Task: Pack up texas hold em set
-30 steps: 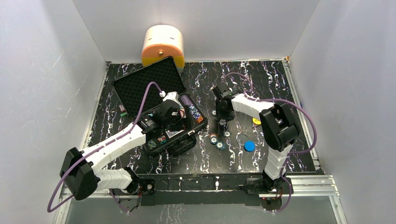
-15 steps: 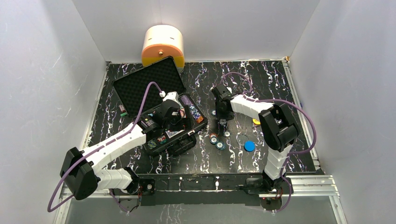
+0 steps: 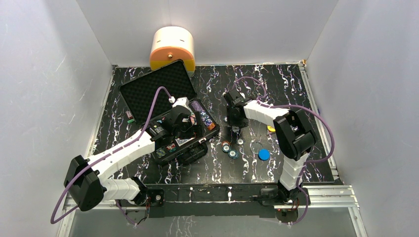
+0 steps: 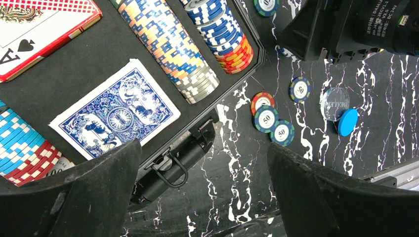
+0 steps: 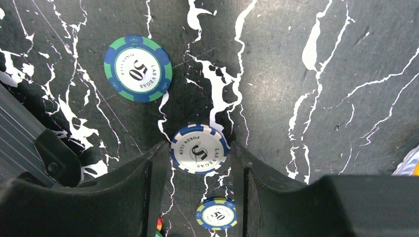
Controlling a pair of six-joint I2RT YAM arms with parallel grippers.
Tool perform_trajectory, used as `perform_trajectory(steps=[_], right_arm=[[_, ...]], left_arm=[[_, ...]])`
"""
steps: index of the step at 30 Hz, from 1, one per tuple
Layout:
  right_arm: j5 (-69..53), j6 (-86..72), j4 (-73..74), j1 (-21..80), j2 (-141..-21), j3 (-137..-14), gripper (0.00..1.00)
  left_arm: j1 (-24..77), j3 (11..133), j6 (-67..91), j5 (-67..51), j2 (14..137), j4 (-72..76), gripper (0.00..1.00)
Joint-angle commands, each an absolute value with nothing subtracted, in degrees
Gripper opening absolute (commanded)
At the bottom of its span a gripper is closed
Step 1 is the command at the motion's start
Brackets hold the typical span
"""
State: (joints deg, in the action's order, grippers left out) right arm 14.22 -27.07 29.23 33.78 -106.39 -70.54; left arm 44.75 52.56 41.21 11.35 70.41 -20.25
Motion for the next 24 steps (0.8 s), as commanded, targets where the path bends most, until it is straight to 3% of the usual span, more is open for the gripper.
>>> perform_trajectory(steps=[1,6,14,24], right_arm=[[15.31,-26.98,30.67,33.97,-106.36,-71.02,0.59],[14.73,-26.78,30.76,34.01,-106.7,-71.94,0.65],[14.81,-26.63,31.03,34.01,-109.91,-71.93,0.62],[12.33,-26.68,31.16,33.9,-110.75,-70.25,0.34]], left_arm=[[44.56,54.24,41.75,12.61,70.15,-21.18,0.98],[44.56,54.41,41.75,12.69,70.14,-21.18,0.98],[44.56,54.41,41.75,12.67,70.12,-21.37,0.98],[44.56,54.45,42.43,11.82,69.63,-20.95,0.98]])
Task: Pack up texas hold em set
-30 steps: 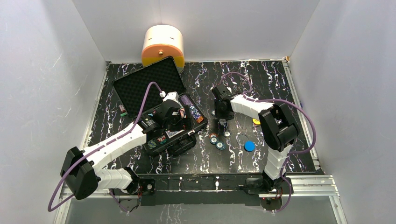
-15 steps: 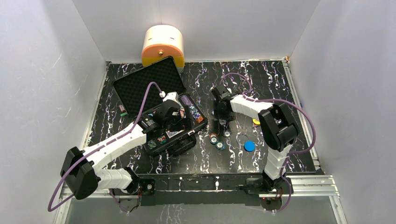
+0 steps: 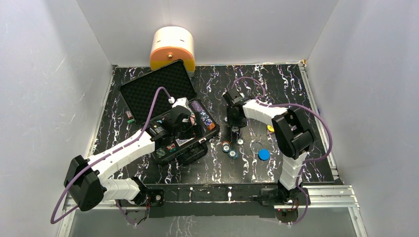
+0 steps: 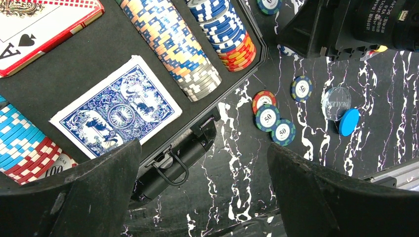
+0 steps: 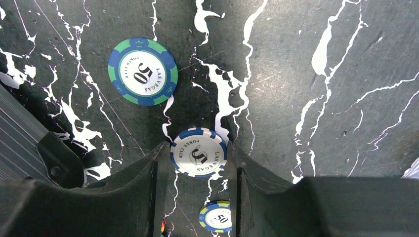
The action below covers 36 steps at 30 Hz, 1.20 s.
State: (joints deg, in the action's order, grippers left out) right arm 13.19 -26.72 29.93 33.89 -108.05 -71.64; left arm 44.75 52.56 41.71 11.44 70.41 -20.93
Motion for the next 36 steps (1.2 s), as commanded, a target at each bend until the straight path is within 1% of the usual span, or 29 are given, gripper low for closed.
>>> perform_trajectory(steps=[1,6,10,14,19,24,25,27,30,36], right_arm=[[12.18,-27.03,31.05,33.91,-110.27,-70.11,0.33],[12.24,-29.15,30.88,33.82,-106.37,-70.32,0.33],[11.9,-31.42,31.64,33.82,-101.9,-70.91,0.33],[10.84,-33.55,32.21,33.68,-96.83,-70.33,0.34],[6.16,-37.37,31.08,33.65,-90.86,-68.69,0.34],[0.55,-45.88,26.61,33.66,-83.6,-65.15,0.35],[-0.3,-47.98,24.99,33.73,-81.89,-63.82,0.35],[-1.73,-52.69,19.93,33.71,-78.36,-60.37,0.35],[-2.88,-57.97,16.8,33.76,-74.6,-56.96,0.35],[-5.43,-65.07,13.62,33.84,-69.36,-52.62,0.36]], left_arm=[[44.55,54.49,42.56,11.77,69.55,-20.88,0.98],[44.56,54.1,42.63,11.14,69.19,-19.29,0.98],[44.56,53.29,37.92,3.35,69.43,-15.48,0.98],[44.56,51.94,36.68,-0.84,69.13,-11.91,0.98],[44.56,50.12,36.34,-1.27,68.45,-7.95,0.98],[44.56,50.71,38.13,-4.94,71.91,-2.66,0.97],[44.56,50.71,38.67,-5.84,72.78,-0.74,0.96],[44.61,50.43,39.29,-8.6,74.09,3.3,0.88],[44.65,49.61,41.21,-10.0,75.36,9.36,0.8],[44.74,46.6,44.36,-10.05,76.17,19.98,0.72]])
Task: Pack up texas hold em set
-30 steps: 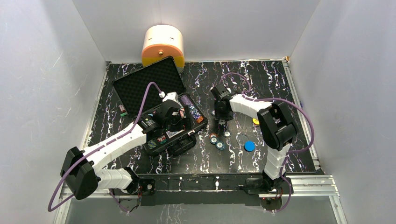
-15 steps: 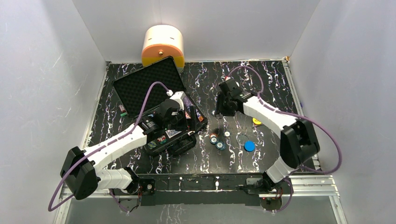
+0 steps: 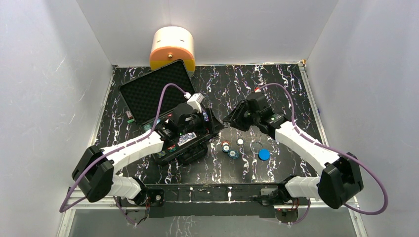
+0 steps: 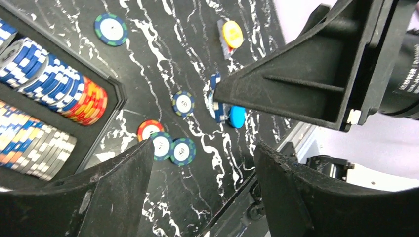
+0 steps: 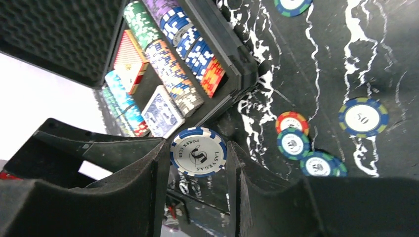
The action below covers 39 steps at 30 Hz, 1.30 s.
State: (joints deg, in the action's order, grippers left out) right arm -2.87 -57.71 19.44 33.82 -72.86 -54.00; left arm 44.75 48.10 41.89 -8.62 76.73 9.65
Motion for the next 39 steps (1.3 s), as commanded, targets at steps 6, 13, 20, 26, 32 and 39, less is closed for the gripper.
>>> perform_trajectory(steps=[6,13,20,26,32,39], right_arm=[[-6.53,-67.63,12.83,33.83,-67.58,-51.55,0.36],[-7.05,-68.29,12.19,33.84,-67.23,-51.86,0.37],[-8.79,-69.01,11.3,33.84,-68.25,-51.48,0.37],[-9.42,-69.47,10.31,33.79,-68.35,-51.27,0.38],[-10.29,-65.46,10.18,33.79,-68.21,-52.84,0.64],[-1.82,-55.74,12.14,33.75,-62.47,-56.13,0.87]], left_arm=[[44.79,45.34,45.5,-11.8,77.14,24.61,0.53],[44.8,45.02,46.58,-12.48,78.09,27.9,0.4],[44.82,44.35,47.23,-12.44,78.13,31.67,0.32],[44.8,43.95,45.68,-10.7,79.42,32.38,0.07],[44.82,45.08,39.46,-9.28,78.79,28.9,0.0],[44.73,52.02,22.14,-9.52,74.03,8.43,0.0]])
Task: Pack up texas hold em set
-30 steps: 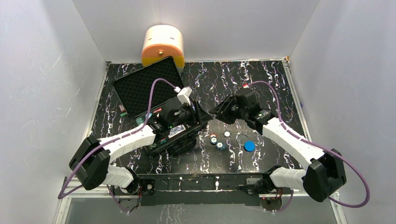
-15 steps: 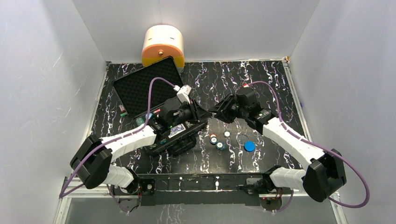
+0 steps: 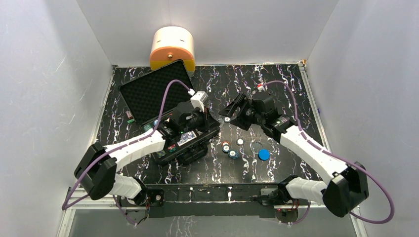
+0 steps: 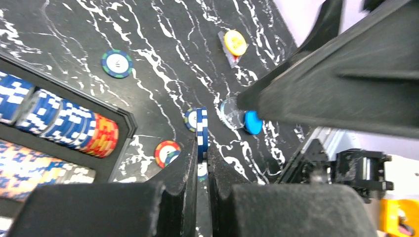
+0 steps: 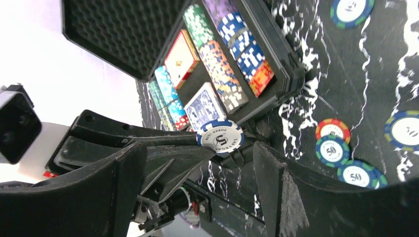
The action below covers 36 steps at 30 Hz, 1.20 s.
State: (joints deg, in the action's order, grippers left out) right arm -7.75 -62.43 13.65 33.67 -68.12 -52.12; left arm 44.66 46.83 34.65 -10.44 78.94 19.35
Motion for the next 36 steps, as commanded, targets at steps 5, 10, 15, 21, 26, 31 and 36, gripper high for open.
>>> perform_trajectory(steps=[5,10,15,21,26,31,36], right_arm=[[5.61,-52.11,15.08,33.75,-59.11,-56.0,0.86],[6.31,-49.21,15.97,33.75,-60.28,-53.75,0.77],[1.89,-47.11,14.91,33.75,-64.61,-52.5,0.55],[-1.03,-48.3,11.93,33.73,-65.27,-49.45,0.53],[-1.8,-48.5,11.84,33.75,-64.69,-48.01,0.53],[-1.52,-48.44,12.13,33.73,-63.84,-47.4,0.53],[-1.11,-48.45,12.52,33.71,-63.16,-47.03,0.53]], left_arm=[[44.74,55.84,9.44,-6.02,71.83,-4.32,0.0],[44.69,60.65,3.58,-0.34,74.59,-11.53,0.0],[44.39,63.18,1.34,0.12,80.11,-12.39,0.0],[41.97,67.97,-3.63,-1.41,88.44,-15.14,0.0],[41.12,72.01,-7.42,1.93,92.57,-16.58,0.0],[40.54,74.77,-10.41,3.89,94.89,-16.96,0.0],[39.39,76.74,-11.88,3.6,97.84,-17.05,0.0]])
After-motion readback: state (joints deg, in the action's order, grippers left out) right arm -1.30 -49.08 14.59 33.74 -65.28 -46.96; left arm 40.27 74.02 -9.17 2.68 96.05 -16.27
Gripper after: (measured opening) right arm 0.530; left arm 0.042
